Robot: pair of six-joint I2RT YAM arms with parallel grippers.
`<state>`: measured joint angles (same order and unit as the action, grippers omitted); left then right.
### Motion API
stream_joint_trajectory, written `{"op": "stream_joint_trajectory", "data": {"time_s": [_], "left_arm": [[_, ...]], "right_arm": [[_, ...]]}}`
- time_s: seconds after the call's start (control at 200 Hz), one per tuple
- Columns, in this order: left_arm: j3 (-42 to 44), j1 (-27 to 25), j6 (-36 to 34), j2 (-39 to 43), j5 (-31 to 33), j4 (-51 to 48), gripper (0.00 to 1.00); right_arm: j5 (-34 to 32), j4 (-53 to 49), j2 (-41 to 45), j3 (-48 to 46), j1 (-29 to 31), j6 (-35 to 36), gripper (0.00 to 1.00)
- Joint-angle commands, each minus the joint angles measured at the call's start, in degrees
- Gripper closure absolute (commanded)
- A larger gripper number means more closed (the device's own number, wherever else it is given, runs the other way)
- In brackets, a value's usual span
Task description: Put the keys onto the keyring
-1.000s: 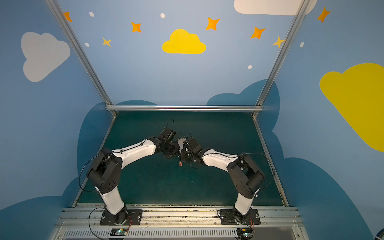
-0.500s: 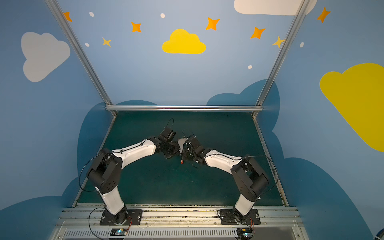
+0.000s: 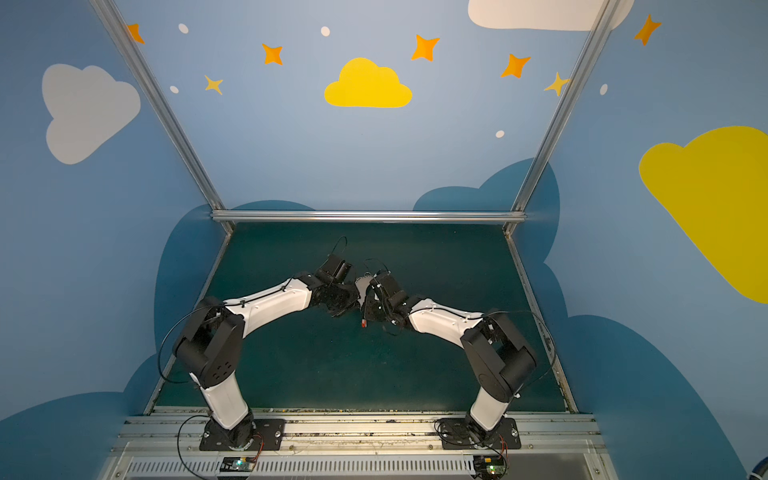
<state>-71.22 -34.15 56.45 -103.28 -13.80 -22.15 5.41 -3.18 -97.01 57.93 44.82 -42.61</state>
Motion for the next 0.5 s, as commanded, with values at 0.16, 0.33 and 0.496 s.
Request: {"op": "stream_joint_trajectory", "data": {"time_s": [0.16, 0.33, 0.496], "left_arm": [[0.6, -0.6, 1.5, 1.8, -0.6, 1.5, 0.96], [0.6, -0.7, 2.8, 2.1, -0.4, 2.3, 0.96], [1.3, -0.9, 4.5, 2.8, 0.1, 3.6, 0.96]], "right_arm": [[1.0, 1.1, -1.2, 3.2, 0.5, 0.7, 1.0], [0.8, 1.5, -1.7, 3.7, 0.9, -0.2, 1.0], [0.9, 2.0, -2.4, 3.9, 1.3, -1.0, 1.0]]}}
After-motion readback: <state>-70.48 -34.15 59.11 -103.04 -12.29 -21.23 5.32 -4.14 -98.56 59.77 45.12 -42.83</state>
